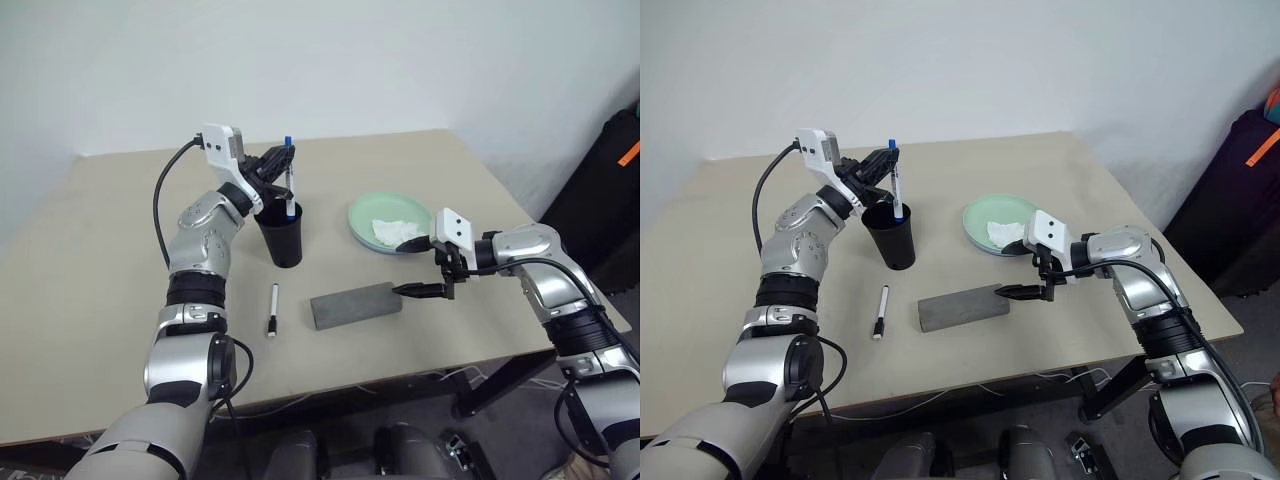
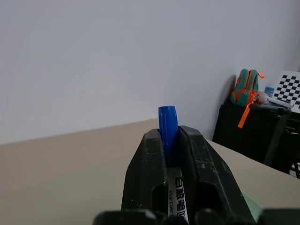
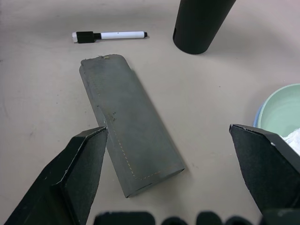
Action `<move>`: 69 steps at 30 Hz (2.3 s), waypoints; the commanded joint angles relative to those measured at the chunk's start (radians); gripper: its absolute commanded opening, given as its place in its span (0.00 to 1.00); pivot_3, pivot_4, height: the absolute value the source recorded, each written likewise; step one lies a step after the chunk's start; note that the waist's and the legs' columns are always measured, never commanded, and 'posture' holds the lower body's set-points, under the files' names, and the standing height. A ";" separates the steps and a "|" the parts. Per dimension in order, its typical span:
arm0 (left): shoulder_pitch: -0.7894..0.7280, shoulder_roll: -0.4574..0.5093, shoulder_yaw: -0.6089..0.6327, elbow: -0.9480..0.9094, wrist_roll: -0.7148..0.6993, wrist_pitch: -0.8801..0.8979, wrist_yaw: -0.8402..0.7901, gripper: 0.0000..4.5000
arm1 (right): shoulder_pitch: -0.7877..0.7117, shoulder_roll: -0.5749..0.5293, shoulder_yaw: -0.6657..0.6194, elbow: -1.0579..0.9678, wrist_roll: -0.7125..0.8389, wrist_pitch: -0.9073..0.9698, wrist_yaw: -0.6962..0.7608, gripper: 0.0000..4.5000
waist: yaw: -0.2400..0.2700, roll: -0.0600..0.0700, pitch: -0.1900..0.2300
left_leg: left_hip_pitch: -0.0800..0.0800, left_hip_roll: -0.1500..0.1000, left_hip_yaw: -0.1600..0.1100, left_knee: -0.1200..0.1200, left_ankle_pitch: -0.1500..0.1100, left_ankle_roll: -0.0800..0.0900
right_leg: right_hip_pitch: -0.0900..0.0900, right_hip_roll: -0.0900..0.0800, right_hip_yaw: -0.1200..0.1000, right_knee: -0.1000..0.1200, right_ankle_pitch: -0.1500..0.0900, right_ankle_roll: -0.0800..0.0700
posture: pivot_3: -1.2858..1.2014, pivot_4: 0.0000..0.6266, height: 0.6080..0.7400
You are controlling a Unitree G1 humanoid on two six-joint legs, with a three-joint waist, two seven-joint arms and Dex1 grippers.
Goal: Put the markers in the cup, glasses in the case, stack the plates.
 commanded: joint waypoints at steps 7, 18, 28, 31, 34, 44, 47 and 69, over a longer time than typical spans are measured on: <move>-0.022 0.026 -0.005 -0.035 0.005 -0.017 -0.004 0.77 | -0.027 -0.007 -0.024 -0.018 0.013 -0.008 -0.002 1.00 | 0.000 0.000 0.000 | 0.000 0.000 0.000 0.000 0.000 0.000 | 0.000 0.000 0.000 0.000 0.000 0.000 | 0.52 0.00 0.99; 0.004 0.153 -0.056 -0.322 0.006 0.204 0.004 1.00 | -0.027 -0.008 -0.020 -0.021 0.013 -0.005 0.003 1.00 | -0.001 0.000 0.000 | -0.001 0.000 0.000 0.000 0.000 0.000 | -0.001 0.000 0.000 0.000 0.000 0.000 | 0.52 0.00 0.99; 0.292 0.428 -0.087 -0.742 -0.096 0.659 -0.118 1.00 | -0.030 -0.001 -0.012 -0.019 0.011 -0.007 0.007 1.00 | -0.012 0.001 0.000 | 0.001 0.001 0.000 -0.001 0.000 0.000 | -0.001 0.000 0.000 0.000 -0.001 -0.001 | 0.52 0.00 0.99; 0.369 0.477 -0.080 -0.821 -0.096 0.754 -0.082 1.00 | -0.029 0.001 -0.011 -0.021 0.011 -0.008 0.009 1.00 | -0.010 0.001 0.000 | 0.001 0.002 0.000 -0.001 0.000 0.000 | 0.000 0.000 0.000 0.000 -0.002 -0.002 | 0.52 0.00 0.99; 0.426 0.507 -0.087 -0.877 -0.104 0.842 -0.058 1.00 | -0.030 0.003 -0.008 -0.018 0.010 -0.010 0.012 1.00 | -0.011 0.001 0.000 | 0.001 0.002 0.000 -0.001 0.000 0.000 | -0.001 0.000 0.000 0.000 -0.002 -0.002 | 0.52 0.00 0.99; 0.408 0.358 -0.187 -0.910 -0.082 1.139 0.155 1.00 | -0.039 0.013 0.003 -0.009 0.008 -0.013 0.021 1.00 | -0.003 0.001 0.001 | 0.001 0.002 0.000 -0.001 0.000 -0.001 | -0.001 0.000 0.001 0.000 -0.002 -0.002 | 0.52 0.00 0.99; 0.389 0.299 -0.202 -0.902 -0.068 1.196 0.224 1.00 | -0.037 0.010 0.003 -0.012 0.010 -0.013 0.022 1.00 | -0.002 0.001 0.001 | 0.001 0.002 0.000 -0.002 0.000 -0.001 | -0.001 0.000 0.001 0.000 -0.002 -0.002 | 0.52 0.00 0.99; 0.349 0.213 -0.278 -0.796 0.020 1.335 0.394 1.00 | -0.034 0.005 0.000 -0.018 0.013 -0.009 0.022 1.00 | 0.000 0.001 0.000 | 0.001 0.002 0.000 -0.002 0.000 -0.001 | -0.001 0.000 0.001 0.000 -0.002 -0.002 | 0.52 0.00 0.99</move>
